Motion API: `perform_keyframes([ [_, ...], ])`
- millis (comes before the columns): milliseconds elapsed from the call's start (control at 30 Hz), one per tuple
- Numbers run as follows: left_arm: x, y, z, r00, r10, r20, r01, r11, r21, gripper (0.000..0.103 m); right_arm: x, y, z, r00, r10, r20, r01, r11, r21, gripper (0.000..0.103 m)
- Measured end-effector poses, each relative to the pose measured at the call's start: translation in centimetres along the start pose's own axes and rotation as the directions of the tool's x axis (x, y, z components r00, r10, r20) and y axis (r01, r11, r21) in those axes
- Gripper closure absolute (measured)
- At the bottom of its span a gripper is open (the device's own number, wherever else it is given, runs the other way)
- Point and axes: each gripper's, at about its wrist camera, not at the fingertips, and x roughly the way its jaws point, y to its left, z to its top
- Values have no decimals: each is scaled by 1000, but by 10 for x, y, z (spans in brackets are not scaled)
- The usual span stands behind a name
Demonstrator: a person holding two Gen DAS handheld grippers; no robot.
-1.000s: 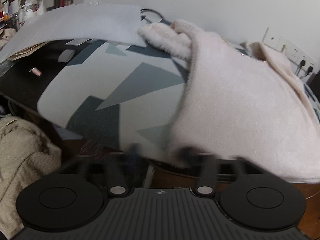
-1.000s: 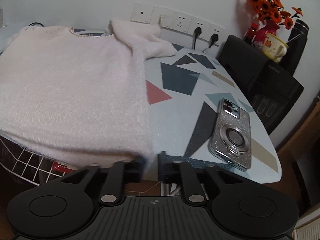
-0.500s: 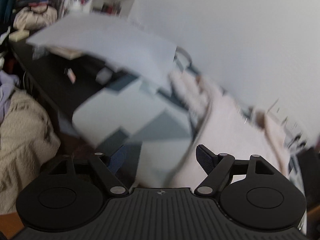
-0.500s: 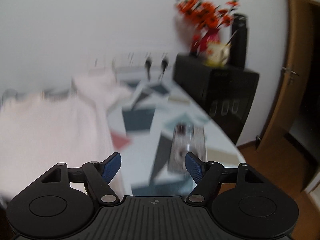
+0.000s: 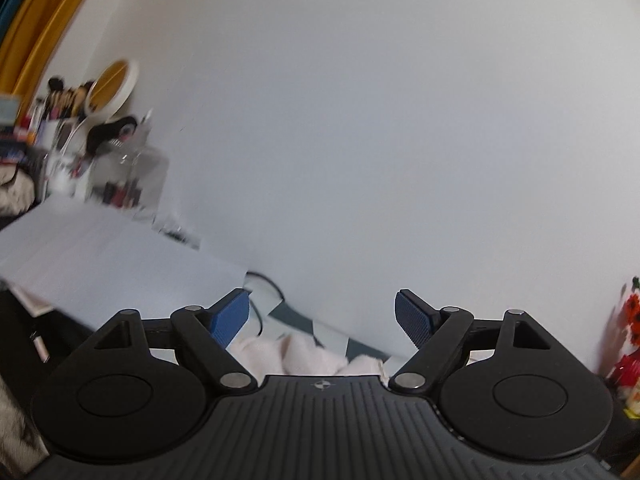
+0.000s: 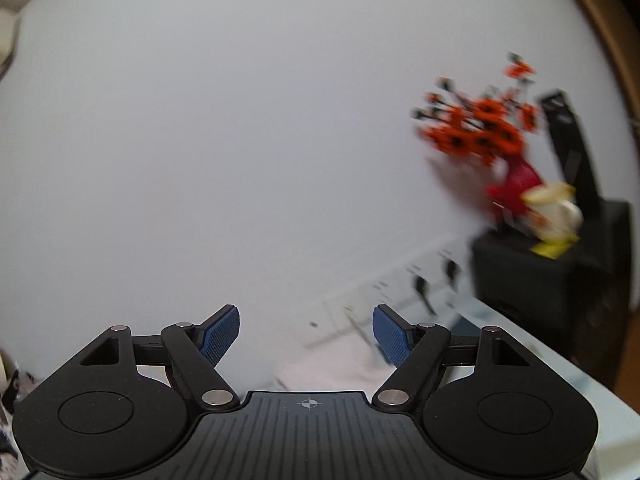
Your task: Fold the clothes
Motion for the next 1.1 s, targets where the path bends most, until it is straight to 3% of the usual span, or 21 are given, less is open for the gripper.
perform_keyframes([
  [233, 36, -25, 34, 997, 48, 55, -47, 999, -13, 20, 57, 48, 22, 998, -20, 65, 27, 994, -110, 30],
  [300, 45, -30, 48, 998, 41, 47, -39, 999, -38, 13, 71, 55, 34, 997, -19, 74, 27, 994, -106, 26],
  [467, 70, -49, 58, 998, -5, -57, 2, 998, -63, 11, 104, 54, 43, 999, -21, 47, 24, 998, -62, 24],
  [633, 121, -72, 15, 975, 5, -222, 7, 999, 54, 9, 161, 33, 13, 997, -48, -62, 40, 991, -128, 24],
  [733, 164, -80, -28, 949, 85, -303, -41, 988, 149, 9, 212, 20, -22, 985, -91, -148, 61, 979, -195, 24],
  [933, 236, -88, -104, 855, 192, -483, -79, 967, 243, 9, 308, 14, -79, 949, -94, -300, -7, 948, -317, 24],
  [1033, 260, -91, -135, 815, 230, -532, -85, 955, 284, 9, 352, 22, -104, 933, -92, -348, -59, 915, -399, 24],
  [1100, 269, -91, -149, 800, 244, -548, -82, 949, 303, 9, 379, 29, -122, 921, -97, -378, -90, 890, -446, 23],
])
